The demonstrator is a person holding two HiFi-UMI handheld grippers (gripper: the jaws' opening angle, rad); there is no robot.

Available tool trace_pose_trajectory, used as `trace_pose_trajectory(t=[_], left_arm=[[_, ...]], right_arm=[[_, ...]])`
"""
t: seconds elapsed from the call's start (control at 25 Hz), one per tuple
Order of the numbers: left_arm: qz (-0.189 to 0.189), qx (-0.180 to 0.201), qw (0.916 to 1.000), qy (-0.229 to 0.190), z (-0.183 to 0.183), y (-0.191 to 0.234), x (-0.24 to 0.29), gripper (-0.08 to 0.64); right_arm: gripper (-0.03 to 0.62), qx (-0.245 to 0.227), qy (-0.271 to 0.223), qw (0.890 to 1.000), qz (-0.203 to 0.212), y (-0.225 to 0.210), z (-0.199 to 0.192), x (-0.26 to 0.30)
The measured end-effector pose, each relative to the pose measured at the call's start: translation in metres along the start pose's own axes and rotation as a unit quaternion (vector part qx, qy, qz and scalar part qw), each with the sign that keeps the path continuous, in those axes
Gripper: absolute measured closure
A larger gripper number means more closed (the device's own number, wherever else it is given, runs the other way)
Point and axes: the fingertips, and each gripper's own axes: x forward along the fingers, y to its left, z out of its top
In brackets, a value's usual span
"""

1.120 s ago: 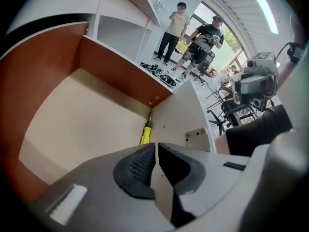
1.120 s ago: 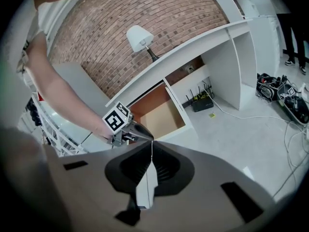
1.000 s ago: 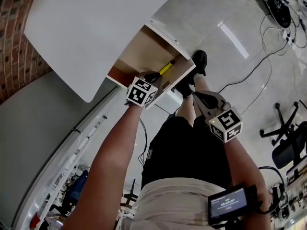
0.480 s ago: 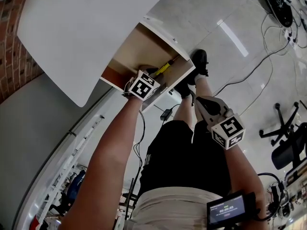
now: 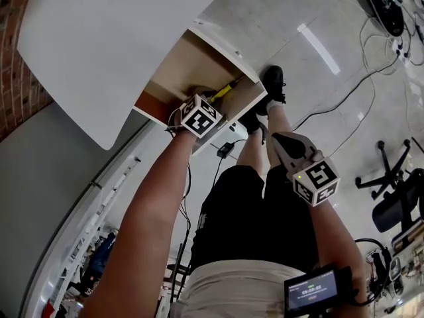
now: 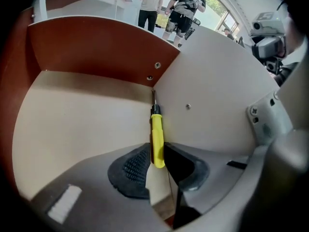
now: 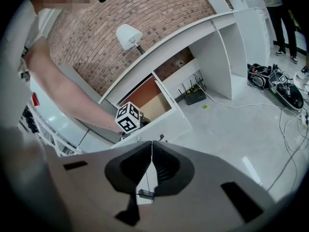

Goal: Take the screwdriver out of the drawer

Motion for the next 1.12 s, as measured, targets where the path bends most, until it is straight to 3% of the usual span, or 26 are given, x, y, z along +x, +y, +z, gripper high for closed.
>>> trace_pose_trajectory(t=[0.2, 0.52, 1.12], left_arm=[[0.001, 0.007, 0.9999, 0.012, -0.001, 0.000, 0.004, 0.479], [-0.015, -0.023, 0.9994, 0.019, -0.002, -0.002, 0.003, 0.494], [-0.004, -0.133, 0.9909, -0.024, -0.021, 0.002, -0.035, 0.497]], right_arm=[[0.584, 0.002, 0.001, 1.000, 0.001, -0.004, 0.003, 0.003], [0.584, -0.001, 0.006, 1.000, 0.002, -0.005, 0.001, 0.001], [0.584, -0.025, 0.016, 0.999, 0.021, 0.017, 0.006, 0.008]])
